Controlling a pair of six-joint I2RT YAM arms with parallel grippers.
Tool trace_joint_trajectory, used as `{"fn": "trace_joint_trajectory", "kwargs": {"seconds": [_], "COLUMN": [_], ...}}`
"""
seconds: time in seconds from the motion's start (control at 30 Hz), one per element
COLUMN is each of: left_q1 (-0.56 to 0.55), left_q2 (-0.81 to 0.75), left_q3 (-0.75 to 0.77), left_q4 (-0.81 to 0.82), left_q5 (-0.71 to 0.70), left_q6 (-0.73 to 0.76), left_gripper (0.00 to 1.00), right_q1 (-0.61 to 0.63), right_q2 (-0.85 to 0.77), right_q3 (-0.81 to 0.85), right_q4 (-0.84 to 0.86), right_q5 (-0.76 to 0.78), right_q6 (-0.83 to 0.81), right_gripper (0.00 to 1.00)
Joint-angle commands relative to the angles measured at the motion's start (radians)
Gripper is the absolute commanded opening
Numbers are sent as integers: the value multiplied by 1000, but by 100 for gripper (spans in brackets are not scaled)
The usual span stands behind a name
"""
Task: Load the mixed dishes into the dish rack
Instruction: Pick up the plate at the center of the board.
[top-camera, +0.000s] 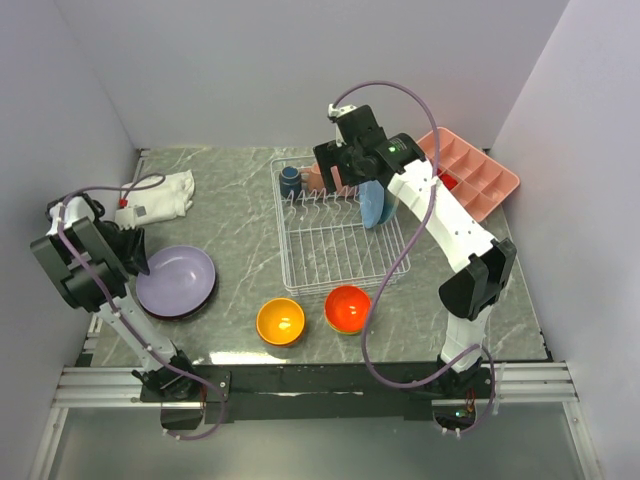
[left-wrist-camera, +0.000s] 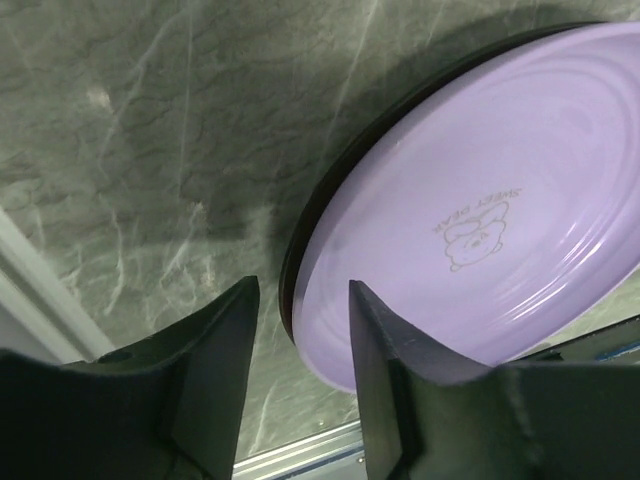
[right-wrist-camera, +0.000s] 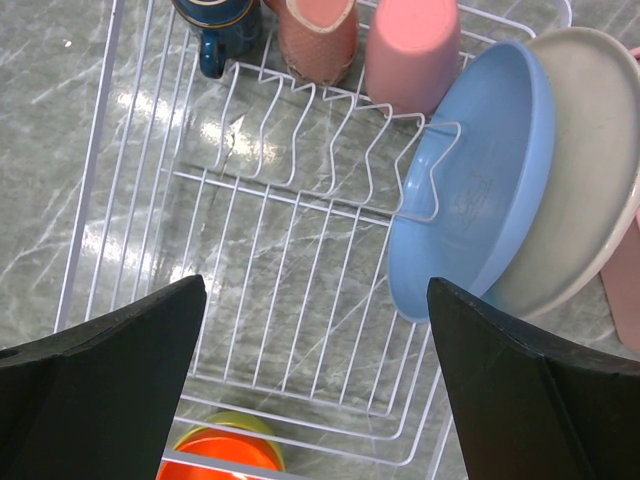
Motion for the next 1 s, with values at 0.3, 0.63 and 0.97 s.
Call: {"fn": "trace_joint_trajectory", "kwargs": {"seconds": [0.3,0.63,0.97], "left_q1": [-1,-46,-216], "left_q2": [33,-39,16], "left_q3": [83,357,515], "left_q4": [-100,-247,-247], "left_q5": [106,262,425], "left_q6": [-10,-22,-136], "left_gripper": [1,1,1], "right_q1": [16,-16,-4], "right_q2": [29,36,168], "right_q3": [46,108,229], "right_q4": [9,15,74], "right_q5": [44,-374,-722], "right_q6": [-9,-73,99], "right_gripper": [100,100,100]}}
